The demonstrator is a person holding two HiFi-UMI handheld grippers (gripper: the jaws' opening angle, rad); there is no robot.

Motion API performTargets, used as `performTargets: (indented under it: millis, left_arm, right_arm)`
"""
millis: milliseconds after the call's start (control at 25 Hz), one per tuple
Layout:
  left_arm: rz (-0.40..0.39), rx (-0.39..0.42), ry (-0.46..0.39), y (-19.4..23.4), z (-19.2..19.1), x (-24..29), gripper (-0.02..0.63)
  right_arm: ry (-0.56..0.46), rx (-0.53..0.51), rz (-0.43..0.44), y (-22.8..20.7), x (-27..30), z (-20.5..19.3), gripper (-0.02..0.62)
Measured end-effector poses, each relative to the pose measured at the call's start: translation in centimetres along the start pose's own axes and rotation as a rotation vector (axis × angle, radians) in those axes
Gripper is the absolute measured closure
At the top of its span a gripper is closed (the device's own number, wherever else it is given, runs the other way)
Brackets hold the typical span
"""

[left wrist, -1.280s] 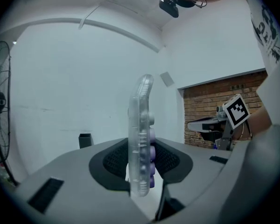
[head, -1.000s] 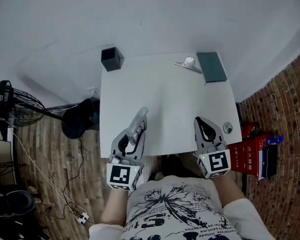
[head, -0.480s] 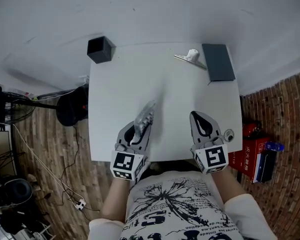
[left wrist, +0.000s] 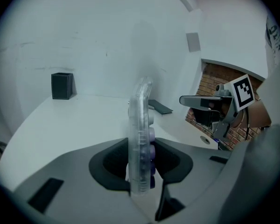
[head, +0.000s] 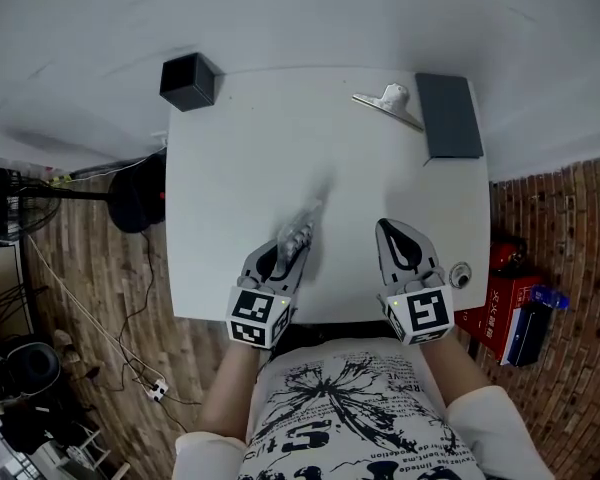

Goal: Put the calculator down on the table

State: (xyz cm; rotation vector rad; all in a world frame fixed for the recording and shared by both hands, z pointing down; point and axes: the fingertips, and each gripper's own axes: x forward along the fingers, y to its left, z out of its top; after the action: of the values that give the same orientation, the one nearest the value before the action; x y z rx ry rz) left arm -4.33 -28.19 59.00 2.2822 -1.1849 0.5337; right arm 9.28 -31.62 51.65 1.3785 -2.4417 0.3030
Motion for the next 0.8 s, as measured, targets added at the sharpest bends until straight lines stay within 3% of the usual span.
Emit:
performTargets:
  millis: [600,800]
  left_arm:
    - [-0.092,-0.126,0.059,1.0,-0.2,3.0,0.446]
    - [-0.049,-0.067,0.079,1.6,-0.3,3.4,0.445]
  right_arm:
    - [0.019,-0.006,0.053,0.0,1.1,-0.7,0.580]
    - [0.023,-0.021,0.071,-0.1,1.4,-0.6,0.580]
